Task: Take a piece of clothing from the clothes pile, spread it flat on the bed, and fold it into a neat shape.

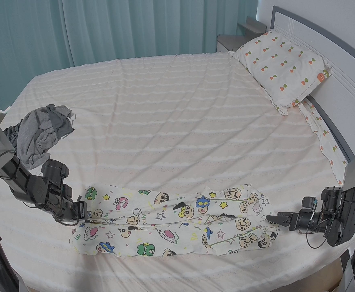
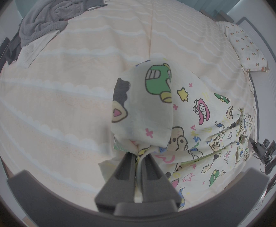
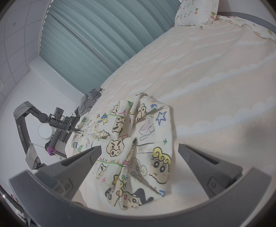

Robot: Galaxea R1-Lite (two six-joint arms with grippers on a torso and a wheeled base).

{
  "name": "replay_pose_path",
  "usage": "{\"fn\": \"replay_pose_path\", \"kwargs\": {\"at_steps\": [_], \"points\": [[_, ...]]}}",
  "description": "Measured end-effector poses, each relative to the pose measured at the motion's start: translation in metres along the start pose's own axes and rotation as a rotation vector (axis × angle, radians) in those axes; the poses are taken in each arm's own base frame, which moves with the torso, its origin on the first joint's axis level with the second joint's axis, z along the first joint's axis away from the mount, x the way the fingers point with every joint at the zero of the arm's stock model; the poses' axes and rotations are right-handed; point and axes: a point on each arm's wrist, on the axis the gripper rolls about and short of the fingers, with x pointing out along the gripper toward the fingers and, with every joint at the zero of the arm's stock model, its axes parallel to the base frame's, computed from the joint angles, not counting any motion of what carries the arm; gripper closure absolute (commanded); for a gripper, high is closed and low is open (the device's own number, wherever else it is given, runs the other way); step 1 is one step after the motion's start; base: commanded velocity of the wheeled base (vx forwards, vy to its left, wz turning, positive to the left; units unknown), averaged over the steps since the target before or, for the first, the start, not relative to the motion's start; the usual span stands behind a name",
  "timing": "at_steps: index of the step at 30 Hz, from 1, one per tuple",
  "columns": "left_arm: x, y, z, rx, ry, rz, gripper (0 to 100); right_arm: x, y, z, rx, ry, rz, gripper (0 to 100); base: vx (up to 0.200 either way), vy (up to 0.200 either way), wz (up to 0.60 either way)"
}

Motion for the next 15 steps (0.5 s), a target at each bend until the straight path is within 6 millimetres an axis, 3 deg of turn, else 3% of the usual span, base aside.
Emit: {"fn": "replay_pose_path", "kwargs": {"at_steps": [15], "points": [[0.000,-0.001,-0.002,0.002,0.003,-0.024,100,0.002,-0.013,0.005,0.012,-0.031,-0.024,0,0.000,0.000,0.00]]}}
